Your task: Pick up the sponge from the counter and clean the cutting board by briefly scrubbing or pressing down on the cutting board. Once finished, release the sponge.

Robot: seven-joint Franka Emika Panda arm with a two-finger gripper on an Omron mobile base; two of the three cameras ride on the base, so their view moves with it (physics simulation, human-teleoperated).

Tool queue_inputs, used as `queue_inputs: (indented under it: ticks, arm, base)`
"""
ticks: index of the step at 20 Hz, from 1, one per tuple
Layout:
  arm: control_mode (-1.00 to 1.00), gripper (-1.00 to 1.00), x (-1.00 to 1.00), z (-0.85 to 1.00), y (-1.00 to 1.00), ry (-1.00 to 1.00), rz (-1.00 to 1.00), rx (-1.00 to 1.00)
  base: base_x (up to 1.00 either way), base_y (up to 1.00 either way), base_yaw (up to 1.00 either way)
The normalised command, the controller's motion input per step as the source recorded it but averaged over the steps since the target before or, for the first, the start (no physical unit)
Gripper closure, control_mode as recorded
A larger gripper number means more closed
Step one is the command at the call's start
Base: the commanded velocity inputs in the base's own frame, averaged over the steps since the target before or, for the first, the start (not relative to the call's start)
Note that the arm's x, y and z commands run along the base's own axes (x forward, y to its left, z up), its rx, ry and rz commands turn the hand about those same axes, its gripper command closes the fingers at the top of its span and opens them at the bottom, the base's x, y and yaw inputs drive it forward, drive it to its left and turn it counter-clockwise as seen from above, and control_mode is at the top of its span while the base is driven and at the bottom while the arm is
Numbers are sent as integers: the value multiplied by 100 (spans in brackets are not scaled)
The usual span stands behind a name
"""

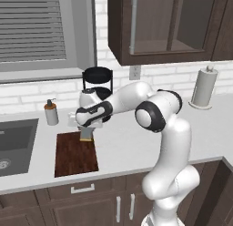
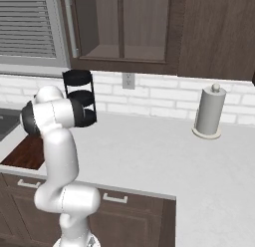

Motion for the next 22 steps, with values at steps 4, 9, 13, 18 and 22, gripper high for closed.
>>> queue_inputs:
  ticks: [4,9,13,18,22]
  arm:
    - [-100,100,0,-21,18,0,0,0]
    - [-100,100,0,-30,4,0,0,0]
    - [-100,100,6,-33,0,0,0,0]
    - [-100,100,7,-50,0,0,0,0]
    - [-100,100,0,-39,12,0,0,0]
  base:
    - [0,0,0]
    - [0,0,0]
    - [0,0,0]
    - [0,0,0]
    - [0,0,0]
